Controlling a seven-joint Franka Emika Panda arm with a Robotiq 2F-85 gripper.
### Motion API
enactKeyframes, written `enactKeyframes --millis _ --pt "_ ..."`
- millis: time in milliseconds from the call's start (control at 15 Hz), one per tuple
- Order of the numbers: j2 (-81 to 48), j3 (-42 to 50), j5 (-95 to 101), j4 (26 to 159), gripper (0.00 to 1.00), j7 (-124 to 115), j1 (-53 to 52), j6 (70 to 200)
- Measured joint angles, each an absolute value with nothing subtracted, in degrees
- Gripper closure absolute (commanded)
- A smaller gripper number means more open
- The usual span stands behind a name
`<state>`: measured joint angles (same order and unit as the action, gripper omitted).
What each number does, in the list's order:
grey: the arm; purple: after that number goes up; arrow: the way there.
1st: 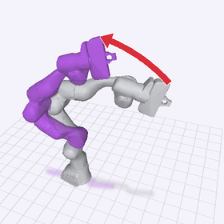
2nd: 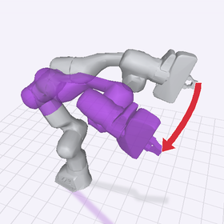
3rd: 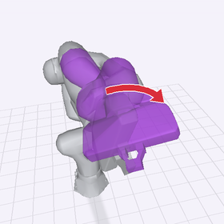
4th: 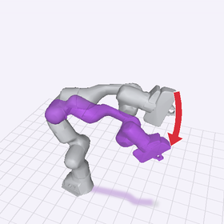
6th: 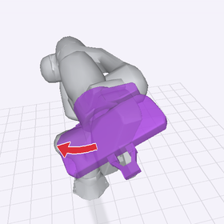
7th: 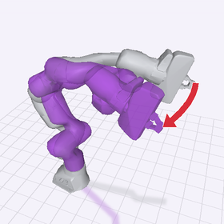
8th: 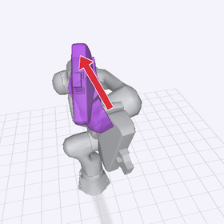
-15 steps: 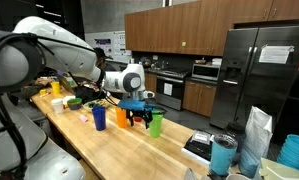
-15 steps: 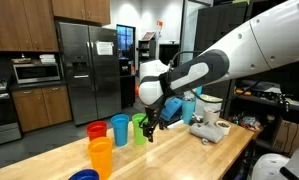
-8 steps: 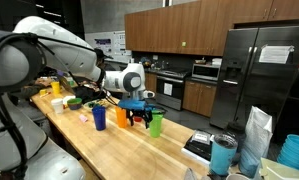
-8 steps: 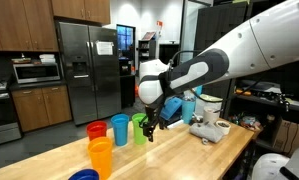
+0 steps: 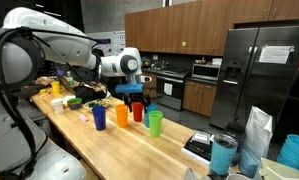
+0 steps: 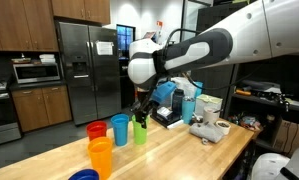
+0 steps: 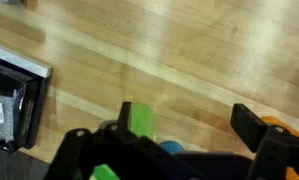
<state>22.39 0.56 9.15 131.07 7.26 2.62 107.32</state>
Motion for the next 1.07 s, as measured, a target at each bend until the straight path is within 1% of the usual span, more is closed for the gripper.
enactKeyframes --millis 600,800,1067 --pt "13.60 -1.29 11.63 113.75 0.00 15.26 -0.64 98.37" --pt "10.04 -0.02 12.14 106.82 0.00 20.57 -0.38 94.48" --pt "6.11 3.62 11.75 94.14 0.00 26.87 1.59 85.32"
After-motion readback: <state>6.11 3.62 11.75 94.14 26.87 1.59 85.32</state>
